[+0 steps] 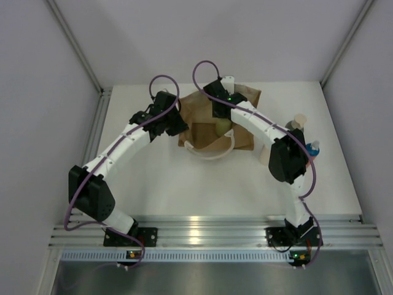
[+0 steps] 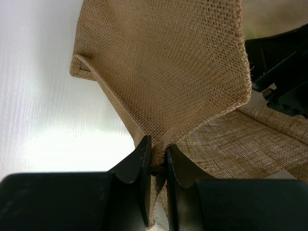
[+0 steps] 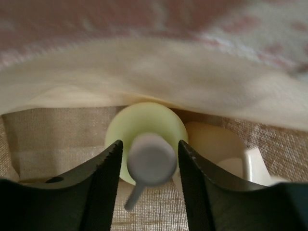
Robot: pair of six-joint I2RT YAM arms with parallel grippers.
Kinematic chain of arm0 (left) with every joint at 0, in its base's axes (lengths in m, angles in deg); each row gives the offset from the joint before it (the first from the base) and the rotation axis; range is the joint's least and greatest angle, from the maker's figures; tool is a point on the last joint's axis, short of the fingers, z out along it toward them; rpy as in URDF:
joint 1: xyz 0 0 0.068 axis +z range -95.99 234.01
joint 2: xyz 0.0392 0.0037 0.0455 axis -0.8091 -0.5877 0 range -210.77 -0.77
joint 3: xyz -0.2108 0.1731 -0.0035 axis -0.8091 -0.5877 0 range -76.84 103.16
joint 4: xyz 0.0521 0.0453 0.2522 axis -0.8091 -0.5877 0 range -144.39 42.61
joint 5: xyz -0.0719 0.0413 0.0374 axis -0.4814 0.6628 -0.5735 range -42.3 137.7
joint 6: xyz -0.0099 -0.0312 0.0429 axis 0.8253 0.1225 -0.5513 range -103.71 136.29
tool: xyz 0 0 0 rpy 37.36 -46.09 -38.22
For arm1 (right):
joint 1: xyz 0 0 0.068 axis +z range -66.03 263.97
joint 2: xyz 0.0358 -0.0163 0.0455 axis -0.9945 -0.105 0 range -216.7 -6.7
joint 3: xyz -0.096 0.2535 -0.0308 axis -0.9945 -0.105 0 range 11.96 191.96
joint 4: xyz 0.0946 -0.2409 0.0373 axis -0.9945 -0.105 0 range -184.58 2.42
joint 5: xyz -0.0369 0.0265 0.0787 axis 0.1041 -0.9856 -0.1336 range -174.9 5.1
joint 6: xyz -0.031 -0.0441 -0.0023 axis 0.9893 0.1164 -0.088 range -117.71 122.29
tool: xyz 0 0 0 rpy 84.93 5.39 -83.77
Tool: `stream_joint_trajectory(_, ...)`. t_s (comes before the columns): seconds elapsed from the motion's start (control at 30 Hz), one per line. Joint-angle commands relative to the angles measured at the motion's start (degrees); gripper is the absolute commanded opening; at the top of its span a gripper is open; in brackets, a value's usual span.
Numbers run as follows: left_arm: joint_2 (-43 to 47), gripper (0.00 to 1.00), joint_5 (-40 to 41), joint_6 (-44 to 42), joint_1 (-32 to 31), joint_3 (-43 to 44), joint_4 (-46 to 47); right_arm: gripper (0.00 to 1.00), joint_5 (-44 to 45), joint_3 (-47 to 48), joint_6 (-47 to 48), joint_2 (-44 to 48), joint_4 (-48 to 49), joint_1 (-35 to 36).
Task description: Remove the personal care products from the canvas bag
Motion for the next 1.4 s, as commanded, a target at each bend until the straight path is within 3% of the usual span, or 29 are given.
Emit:
stream_joint_trajectory(0.0,-2.63,0.0,-0.03,-2.08,0.09,-1.98,-2.99,0.48,-1.19,4.55,2.56,-2.53,-0.65,-1.14)
stream_joint_trajectory(0.03,-2.72,0.0,-0.12,-2.25,0.17,-1.98,-3.08,0.43,-1.46,5.25,3.26,-2.71,-0.74,-1.05)
stream_joint_trajectory(0.07,-2.63,0.0,-0.12,-2.6,0.17,-1.98,-2.99,0.3,-1.63,5.35,3.44,-2.8,-0.65,-1.31)
stream_joint_trajectory(0.13,-2.55,0.0,0.14,-2.87,0.17,-1.98,-2.99,0.16,-1.72,4.65,3.44,-2.28,0.13,-1.31)
stream_joint_trajectory(0.23,-2.63,0.0,-0.03,-3.13,0.26,-1.81,-2.99,0.08,-2.6,2.37,4.49,-0.34,3.21,-1.31)
stream_joint_trajectory(0.27,-2.81,0.0,-0.38,-3.4,0.26,-1.63,-3.08,0.0,-3.12,2.45,4.93,0.09,3.39,-1.31)
stream_joint_trajectory(0.43,-3.34,0.0,-0.48,-4.1,0.17,-1.1,-3.17,0.0,-5.58,3.15,8.18,2.55,4.61,-1.05)
stream_joint_trajectory(0.8,-3.78,0.0,-0.04,-4.98,1.67,-0.4,-3.17,0.0,-10.77,1.48,18.37,18.02,8.4,0.62)
stream_joint_trajectory(1.37,-4.57,0.0,0.32,-3.93,1.84,2.41,-3.26,0.0,-27.55,2.8,26.37,39.81,8.22,0.88)
